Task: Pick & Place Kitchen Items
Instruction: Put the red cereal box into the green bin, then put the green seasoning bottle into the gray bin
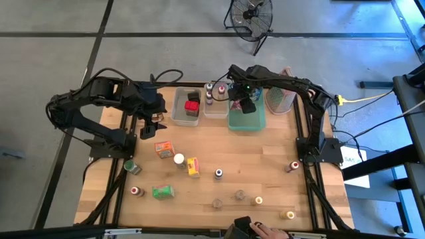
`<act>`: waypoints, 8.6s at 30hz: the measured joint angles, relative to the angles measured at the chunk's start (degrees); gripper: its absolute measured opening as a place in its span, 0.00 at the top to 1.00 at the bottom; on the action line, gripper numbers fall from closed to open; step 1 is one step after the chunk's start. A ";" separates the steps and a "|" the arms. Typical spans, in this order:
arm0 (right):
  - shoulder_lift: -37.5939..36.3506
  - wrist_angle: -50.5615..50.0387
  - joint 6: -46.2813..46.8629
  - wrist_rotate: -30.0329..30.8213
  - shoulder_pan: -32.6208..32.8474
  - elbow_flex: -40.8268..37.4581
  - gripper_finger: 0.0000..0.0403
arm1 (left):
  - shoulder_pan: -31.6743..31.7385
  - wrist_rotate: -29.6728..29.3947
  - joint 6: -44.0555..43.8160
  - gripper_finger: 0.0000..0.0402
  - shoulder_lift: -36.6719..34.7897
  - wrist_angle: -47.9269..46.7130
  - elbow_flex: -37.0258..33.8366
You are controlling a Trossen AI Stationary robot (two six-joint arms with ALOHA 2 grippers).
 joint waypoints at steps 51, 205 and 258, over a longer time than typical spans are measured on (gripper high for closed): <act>1.64 -21.09 15.15 0.24 5.81 28.64 0.44 | 0.01 0.00 -1.05 0.26 0.00 0.00 0.00; -10.80 -18.73 66.21 -1.07 59.13 34.67 0.44 | -49.16 5.55 -24.71 0.26 -0.94 2.07 -47.01; -10.80 -18.41 66.06 -1.09 59.10 34.67 0.44 | -49.15 7.97 -26.98 0.27 -0.74 8.44 -51.80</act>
